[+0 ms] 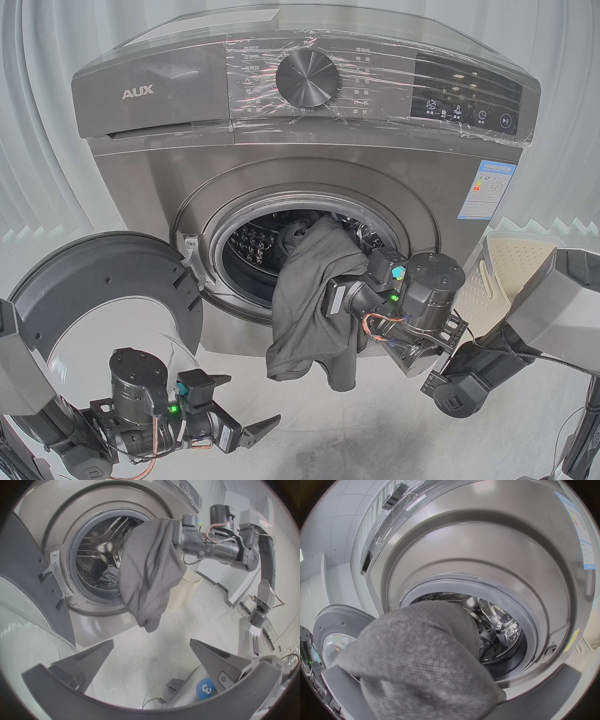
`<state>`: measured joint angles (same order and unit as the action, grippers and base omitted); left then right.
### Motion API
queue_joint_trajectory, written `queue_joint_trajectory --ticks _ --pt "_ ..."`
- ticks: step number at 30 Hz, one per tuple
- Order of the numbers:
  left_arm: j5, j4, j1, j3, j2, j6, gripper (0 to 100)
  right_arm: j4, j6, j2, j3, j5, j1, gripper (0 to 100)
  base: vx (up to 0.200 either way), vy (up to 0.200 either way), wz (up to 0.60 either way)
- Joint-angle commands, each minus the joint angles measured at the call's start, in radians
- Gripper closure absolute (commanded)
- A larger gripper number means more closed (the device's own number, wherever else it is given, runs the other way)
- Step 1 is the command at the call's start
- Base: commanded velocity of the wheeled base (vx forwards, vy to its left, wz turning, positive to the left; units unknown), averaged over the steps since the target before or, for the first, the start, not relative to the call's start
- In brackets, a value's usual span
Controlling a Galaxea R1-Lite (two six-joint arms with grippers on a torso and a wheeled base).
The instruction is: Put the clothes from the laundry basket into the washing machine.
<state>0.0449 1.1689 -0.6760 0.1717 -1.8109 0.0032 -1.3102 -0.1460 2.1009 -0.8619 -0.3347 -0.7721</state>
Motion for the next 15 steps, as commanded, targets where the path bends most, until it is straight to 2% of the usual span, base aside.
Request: queue_joint_trajectory --ticks 1,8,13,14,15 --pt "0.015 0.031 -0.016 -0.069 -0.013 0.018 0 0.000 0.000 -0.009 0.012 0.000 0.025 100 0.000 0.000 0.00" --pt "0.039 0.120 -0.016 -0.070 -0.047 0.015 0 0.000 0.002 -0.024 0.018 0.000 0.024 100 0.000 0.000 0.00" --pt "0.036 0.282 -0.011 0.035 -0.113 0.004 0 -0.001 0.002 -0.038 0.037 0.000 0.017 100 0.000 0.000 0.00" --pt "0.036 0.282 -0.011 0.035 -0.113 0.004 0 -0.001 0.002 -0.038 0.037 0.000 0.017 100 0.000 0.000 0.00" --pt "0.033 0.324 -0.007 0.092 -0.151 0.004 0 -0.003 0.000 -0.038 0.041 0.000 0.002 100 0.000 0.000 0.00"
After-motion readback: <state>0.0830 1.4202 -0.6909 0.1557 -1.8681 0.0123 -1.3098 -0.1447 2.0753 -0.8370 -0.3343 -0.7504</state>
